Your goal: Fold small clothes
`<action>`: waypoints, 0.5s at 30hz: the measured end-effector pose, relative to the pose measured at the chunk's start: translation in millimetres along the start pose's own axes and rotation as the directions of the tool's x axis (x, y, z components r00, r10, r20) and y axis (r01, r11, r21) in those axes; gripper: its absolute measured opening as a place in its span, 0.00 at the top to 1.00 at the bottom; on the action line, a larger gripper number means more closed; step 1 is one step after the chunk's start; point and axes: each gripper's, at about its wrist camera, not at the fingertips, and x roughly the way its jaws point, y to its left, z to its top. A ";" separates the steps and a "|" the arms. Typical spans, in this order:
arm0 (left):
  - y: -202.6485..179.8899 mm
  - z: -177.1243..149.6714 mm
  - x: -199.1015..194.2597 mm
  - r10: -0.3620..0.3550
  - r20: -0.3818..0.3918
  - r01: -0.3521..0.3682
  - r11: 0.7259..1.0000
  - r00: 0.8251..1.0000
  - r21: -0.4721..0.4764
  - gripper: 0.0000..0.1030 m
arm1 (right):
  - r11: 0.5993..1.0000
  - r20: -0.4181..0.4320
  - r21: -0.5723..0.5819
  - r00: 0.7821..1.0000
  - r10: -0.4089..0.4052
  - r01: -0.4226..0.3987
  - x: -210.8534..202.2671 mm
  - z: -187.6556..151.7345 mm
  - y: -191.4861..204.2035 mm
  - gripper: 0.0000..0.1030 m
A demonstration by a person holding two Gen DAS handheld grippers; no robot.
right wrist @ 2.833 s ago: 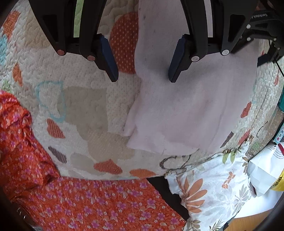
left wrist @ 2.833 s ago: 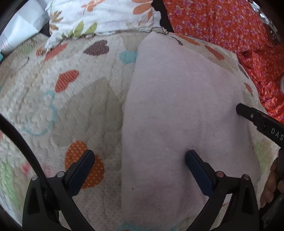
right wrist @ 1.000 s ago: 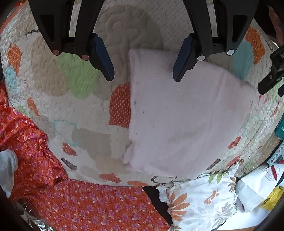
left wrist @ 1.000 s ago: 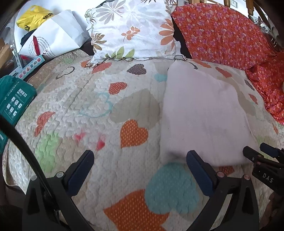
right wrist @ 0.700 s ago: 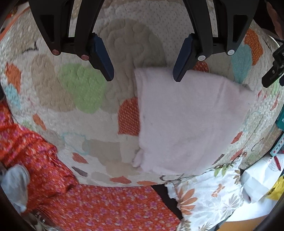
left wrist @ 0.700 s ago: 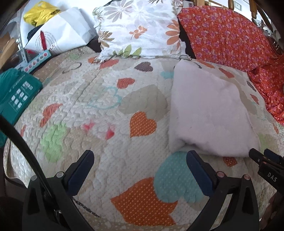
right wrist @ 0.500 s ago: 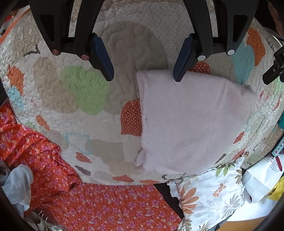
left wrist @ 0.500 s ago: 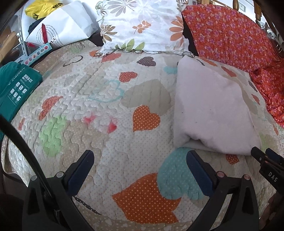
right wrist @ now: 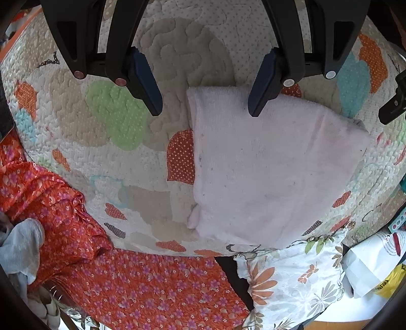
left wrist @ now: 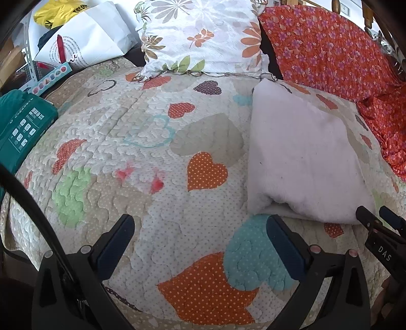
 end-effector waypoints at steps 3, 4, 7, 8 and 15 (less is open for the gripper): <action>-1.6 0.0 2.0 -0.002 -0.005 0.003 1.000 1.000 0.004 0.00 | 1.000 -0.007 -0.002 1.000 0.000 0.000 2.9 0.1 0.7 0.27; -2.1 -0.2 2.7 -0.002 -0.007 0.002 1.000 1.000 0.005 0.00 | 1.000 -0.009 -0.002 1.000 0.001 -0.001 3.7 0.2 0.5 0.27; -2.5 -0.5 5.2 0.000 -0.015 0.000 1.000 1.000 0.007 0.00 | 1.000 -0.009 0.001 1.000 0.004 -0.003 4.6 0.8 0.0 0.27; -2.5 -0.5 5.9 0.000 -0.018 0.000 1.000 1.000 0.007 0.00 | 1.000 -0.009 0.002 1.000 0.004 -0.004 4.8 0.8 -0.1 0.27; -2.5 -0.3 9.1 0.002 -0.027 -0.002 1.000 1.000 0.003 0.00 | 1.000 -0.008 0.000 1.000 0.003 -0.003 5.2 1.4 -0.4 0.26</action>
